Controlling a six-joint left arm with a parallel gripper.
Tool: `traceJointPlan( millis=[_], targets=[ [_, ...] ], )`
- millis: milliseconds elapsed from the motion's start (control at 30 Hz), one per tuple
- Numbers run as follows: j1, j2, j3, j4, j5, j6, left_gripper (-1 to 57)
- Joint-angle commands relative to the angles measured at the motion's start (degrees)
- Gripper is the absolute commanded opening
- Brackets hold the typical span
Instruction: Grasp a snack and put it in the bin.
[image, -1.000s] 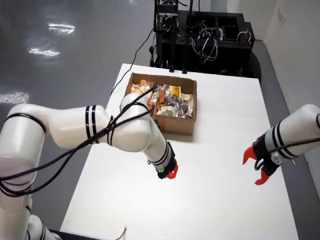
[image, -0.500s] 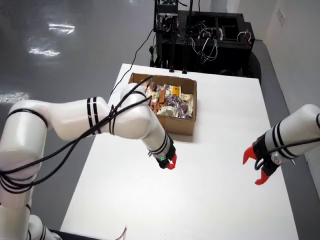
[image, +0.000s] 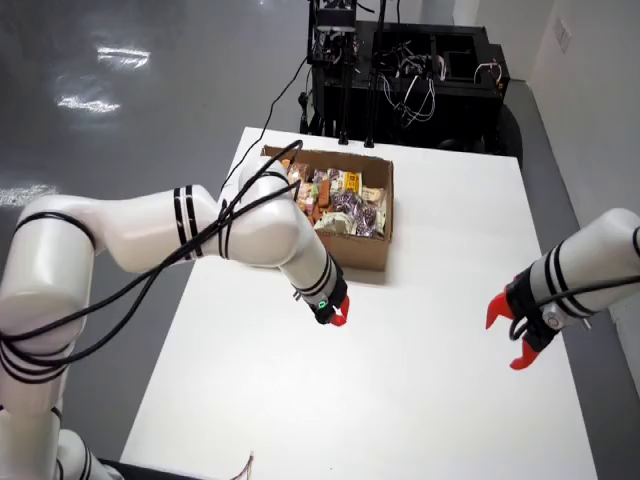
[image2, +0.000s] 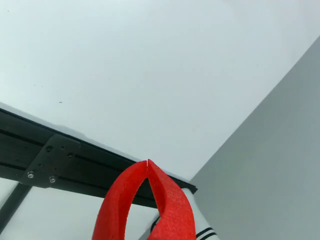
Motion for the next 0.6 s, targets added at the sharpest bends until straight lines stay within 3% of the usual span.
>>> traceJointPlan(
  millis=[33,600],
  targets=[
    [0.3,0.0,0.0,0.0,0.0,0.1,-0.2],
    [-0.8,-0.1,0.0,0.0,-0.1,0.1,-0.2]
  ],
)
